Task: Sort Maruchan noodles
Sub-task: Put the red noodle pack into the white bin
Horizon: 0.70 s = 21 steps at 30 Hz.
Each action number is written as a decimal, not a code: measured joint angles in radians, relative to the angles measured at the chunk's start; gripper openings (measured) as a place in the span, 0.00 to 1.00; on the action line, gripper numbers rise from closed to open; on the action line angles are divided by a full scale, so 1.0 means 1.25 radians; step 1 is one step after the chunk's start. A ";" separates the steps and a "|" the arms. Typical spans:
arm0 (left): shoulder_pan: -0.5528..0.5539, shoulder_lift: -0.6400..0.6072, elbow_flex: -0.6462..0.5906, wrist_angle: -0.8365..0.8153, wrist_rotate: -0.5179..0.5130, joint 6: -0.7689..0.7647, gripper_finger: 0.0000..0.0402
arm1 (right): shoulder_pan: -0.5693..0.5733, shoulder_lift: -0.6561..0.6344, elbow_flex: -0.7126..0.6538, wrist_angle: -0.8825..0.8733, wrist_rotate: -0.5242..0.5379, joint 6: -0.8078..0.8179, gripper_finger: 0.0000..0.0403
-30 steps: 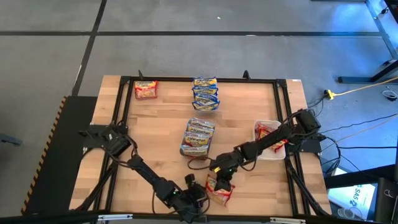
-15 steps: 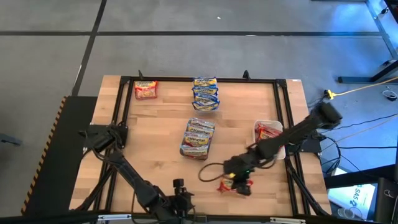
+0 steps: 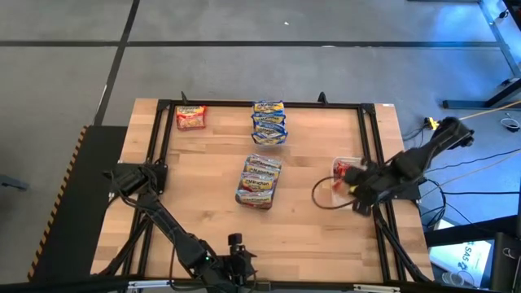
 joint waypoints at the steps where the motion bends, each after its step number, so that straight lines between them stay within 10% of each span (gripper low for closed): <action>1: 0.000 0.000 0.000 0.002 -0.005 0.000 0.49 | 0.000 -0.010 0.000 -0.045 0.017 0.007 0.21; 9: 0.006 0.000 0.000 0.020 -0.008 0.000 0.49 | 0.000 -0.013 -0.001 -0.146 0.065 -0.019 0.22; 21: 0.010 0.000 0.000 0.042 0.015 0.006 0.49 | -0.001 -0.007 -0.206 0.074 -0.039 -0.059 0.21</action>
